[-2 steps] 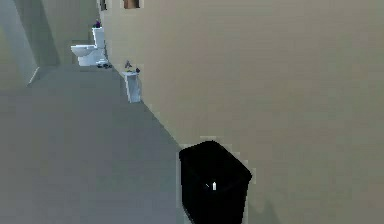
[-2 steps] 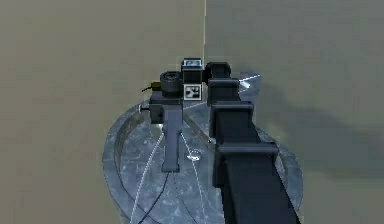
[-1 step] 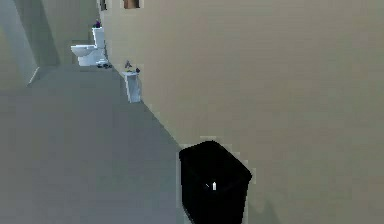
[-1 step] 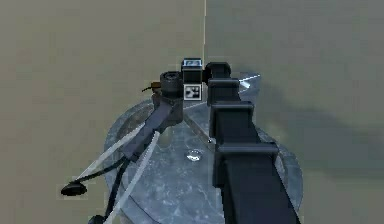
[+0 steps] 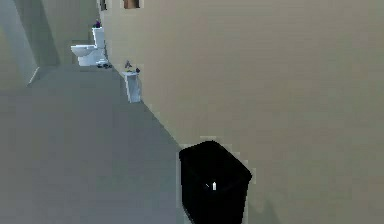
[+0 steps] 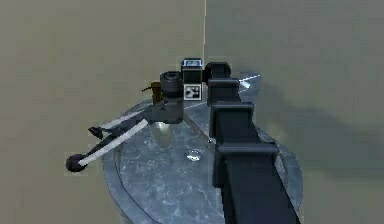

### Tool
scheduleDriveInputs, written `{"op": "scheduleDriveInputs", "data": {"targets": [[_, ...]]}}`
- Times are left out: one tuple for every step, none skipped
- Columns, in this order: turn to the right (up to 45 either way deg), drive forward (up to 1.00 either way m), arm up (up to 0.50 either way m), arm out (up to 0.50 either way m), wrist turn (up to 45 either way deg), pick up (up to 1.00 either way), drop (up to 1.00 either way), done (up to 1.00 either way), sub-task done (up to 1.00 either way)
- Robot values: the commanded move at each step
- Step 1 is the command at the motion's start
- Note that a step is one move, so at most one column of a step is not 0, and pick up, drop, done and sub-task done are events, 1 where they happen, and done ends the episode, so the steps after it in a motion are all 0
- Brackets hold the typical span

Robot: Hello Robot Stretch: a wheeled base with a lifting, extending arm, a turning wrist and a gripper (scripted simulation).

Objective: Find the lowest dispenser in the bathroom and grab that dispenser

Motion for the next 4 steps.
{"op": "scheduleDriveInputs", "data": {"targets": [[0.0, 0.0, 0.0, 0.0, 45.0, 0.0, 0.0, 0.0, 0.0], [0.0, 0.0, 0.0, 0.0, 24.0, 0.0, 0.0, 0.0, 0.0], [0.0, 0.0, 0.0, 0.0, 0.0, 1.0, 0.0, 0.0, 0.0], [0.0, 0.0, 0.0, 0.0, 0.0, 0.0, 0.0, 1.0, 0.0]]}}
